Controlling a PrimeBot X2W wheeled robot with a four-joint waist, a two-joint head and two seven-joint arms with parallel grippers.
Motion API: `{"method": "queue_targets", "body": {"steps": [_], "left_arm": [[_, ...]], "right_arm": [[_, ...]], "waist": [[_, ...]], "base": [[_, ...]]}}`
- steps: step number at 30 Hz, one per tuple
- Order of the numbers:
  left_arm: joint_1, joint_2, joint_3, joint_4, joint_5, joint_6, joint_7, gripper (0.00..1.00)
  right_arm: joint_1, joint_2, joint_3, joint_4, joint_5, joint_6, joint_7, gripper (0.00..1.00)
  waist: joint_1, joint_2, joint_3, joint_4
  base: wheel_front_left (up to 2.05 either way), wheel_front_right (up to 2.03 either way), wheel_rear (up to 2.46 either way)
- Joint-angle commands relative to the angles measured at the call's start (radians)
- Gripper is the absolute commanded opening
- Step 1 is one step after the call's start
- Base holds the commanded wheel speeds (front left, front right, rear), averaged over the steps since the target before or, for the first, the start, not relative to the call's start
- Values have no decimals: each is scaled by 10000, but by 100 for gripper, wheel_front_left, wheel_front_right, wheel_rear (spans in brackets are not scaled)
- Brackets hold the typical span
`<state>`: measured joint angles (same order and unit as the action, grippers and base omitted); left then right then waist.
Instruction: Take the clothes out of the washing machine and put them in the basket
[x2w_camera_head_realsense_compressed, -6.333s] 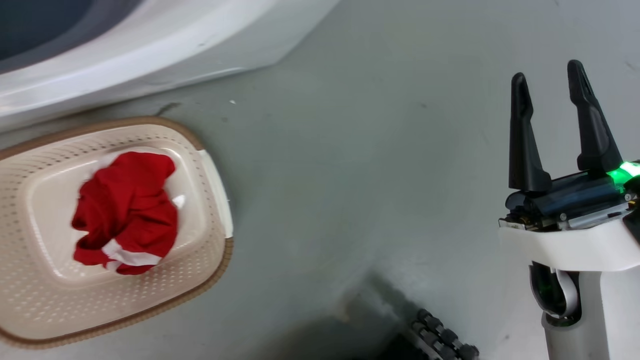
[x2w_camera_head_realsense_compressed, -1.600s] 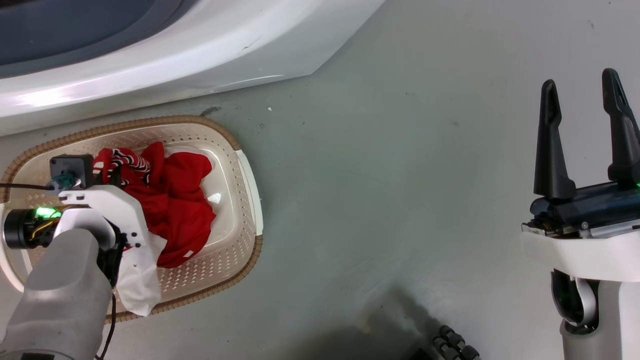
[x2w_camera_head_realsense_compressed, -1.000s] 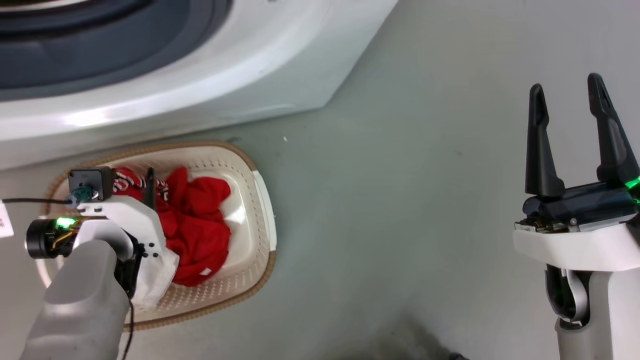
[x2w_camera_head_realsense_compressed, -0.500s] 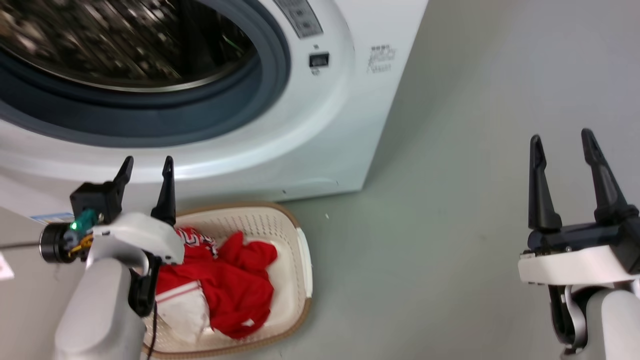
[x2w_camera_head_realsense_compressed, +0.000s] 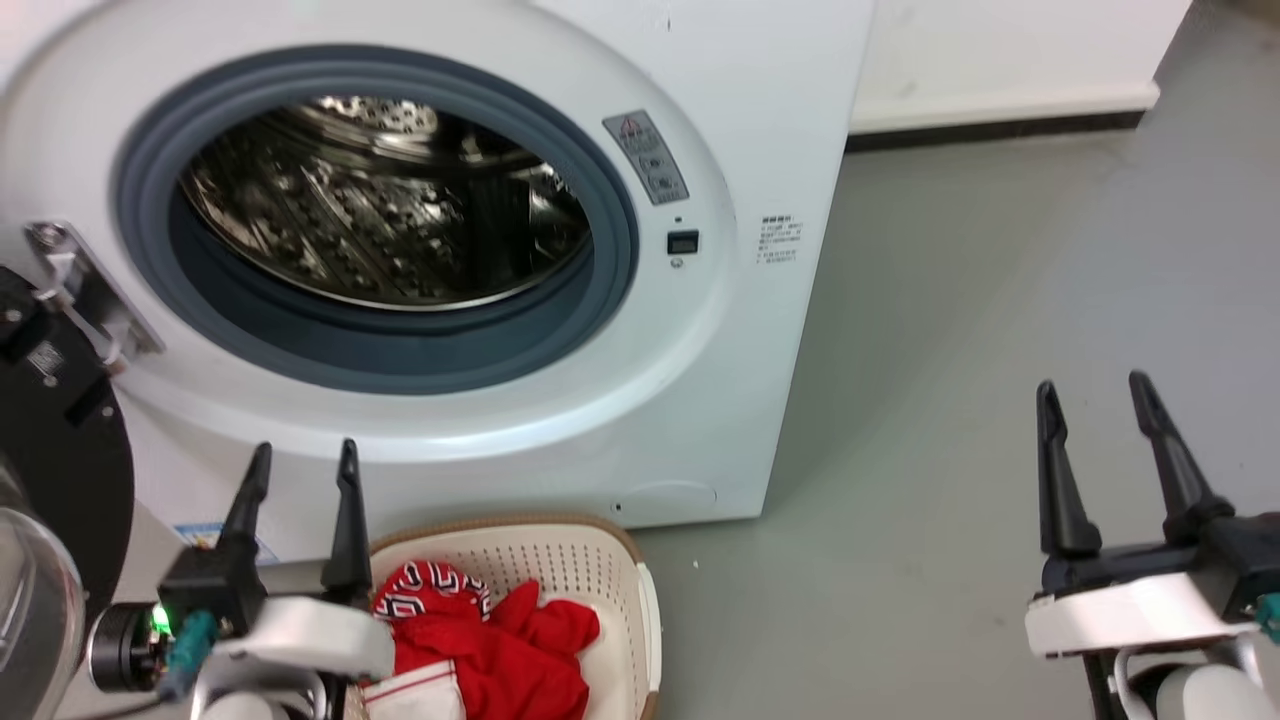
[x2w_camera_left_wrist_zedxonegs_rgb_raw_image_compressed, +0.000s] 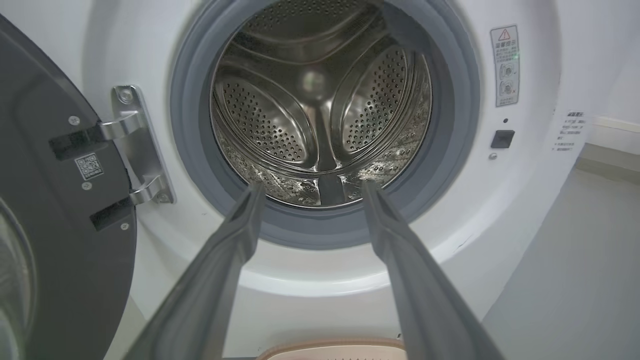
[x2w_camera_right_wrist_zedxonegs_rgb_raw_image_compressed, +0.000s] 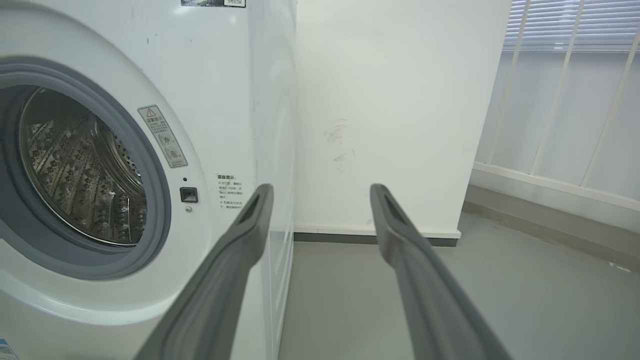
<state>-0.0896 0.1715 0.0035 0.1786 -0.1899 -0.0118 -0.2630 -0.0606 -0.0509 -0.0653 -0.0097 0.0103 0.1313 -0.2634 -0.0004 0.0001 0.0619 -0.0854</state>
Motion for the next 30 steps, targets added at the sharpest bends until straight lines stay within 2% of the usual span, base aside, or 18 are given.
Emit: {"method": "queue_targets", "body": {"steps": [1,8,12,30], "left_arm": [[330,-91,11,-369,321,137,-26,100],[1355,-550,267,-1425,851,370,-26,100],[1583,-659,211,-1707,1102,330,-26,100],[1822,-995,83,-1767,1443,315,-26,100]], "right_arm": [[215,12,32,36,53,-11,-21,100],[541,14,180,170,286,-11,-21,100],[773,14,261,318,318,-11,-21,100],[860,14,332,654,285,-11,-21,100]], "waist": [[4,-1,-290,44],[4,-1,-540,-12],[4,-1,-615,-23],[4,-1,-660,-70]], "base": [[0,0,0],[0,0,0],[0,0,0],[0,0,0]]}}
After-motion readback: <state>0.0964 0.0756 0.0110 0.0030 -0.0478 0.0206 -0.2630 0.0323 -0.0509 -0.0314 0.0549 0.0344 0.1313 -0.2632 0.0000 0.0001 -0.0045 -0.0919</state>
